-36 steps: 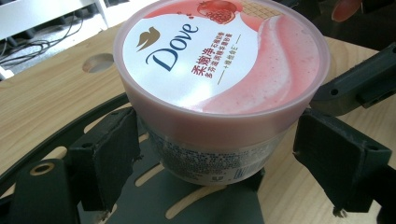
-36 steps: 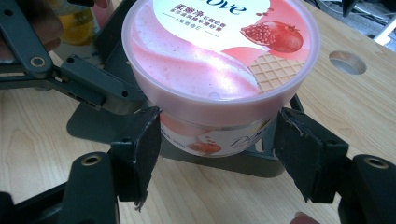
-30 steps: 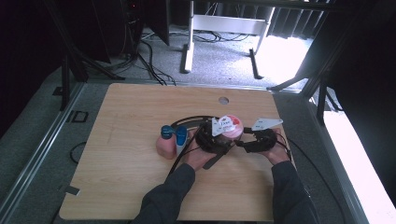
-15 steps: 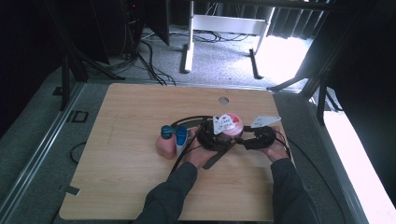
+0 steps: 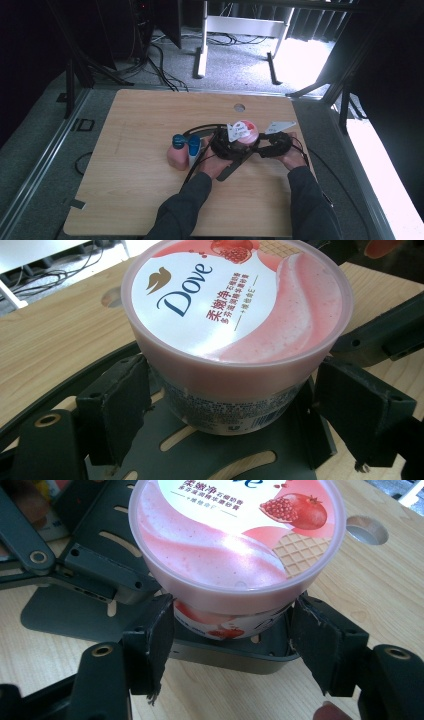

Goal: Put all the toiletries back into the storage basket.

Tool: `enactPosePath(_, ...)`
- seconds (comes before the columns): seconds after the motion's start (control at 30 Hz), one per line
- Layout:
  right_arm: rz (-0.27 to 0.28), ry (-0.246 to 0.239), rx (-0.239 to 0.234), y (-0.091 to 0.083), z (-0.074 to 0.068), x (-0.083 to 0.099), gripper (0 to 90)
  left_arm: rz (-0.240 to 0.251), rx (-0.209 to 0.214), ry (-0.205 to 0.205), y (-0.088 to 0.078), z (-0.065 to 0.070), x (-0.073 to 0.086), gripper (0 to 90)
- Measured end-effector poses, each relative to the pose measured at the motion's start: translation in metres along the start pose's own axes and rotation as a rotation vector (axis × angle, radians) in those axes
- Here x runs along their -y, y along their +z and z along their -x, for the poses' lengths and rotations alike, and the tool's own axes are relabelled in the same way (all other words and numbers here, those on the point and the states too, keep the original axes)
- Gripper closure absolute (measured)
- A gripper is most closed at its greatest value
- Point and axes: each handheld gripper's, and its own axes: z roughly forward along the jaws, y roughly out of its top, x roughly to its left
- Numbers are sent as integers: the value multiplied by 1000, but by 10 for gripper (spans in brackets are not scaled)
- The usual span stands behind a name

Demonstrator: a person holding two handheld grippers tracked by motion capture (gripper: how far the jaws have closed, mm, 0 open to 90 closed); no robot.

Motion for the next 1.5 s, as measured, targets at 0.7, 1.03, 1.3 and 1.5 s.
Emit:
enactPosePath(0.7,-94,23,-9,11,4,5,335,-64,35,-20,15,-1,9,175)
enactPosePath(1.03,-126,14,-18,11,3,7,333,-77,50,-17,18,-1,13,216)
enactPosePath(1.3,-97,4,-6,-5,8,5,331,-77,43,0,18,-1,15,250)
enactPosePath(1.5,-150,35,-7,6,11,17,287,-78,46,1,17,-2,15,252)
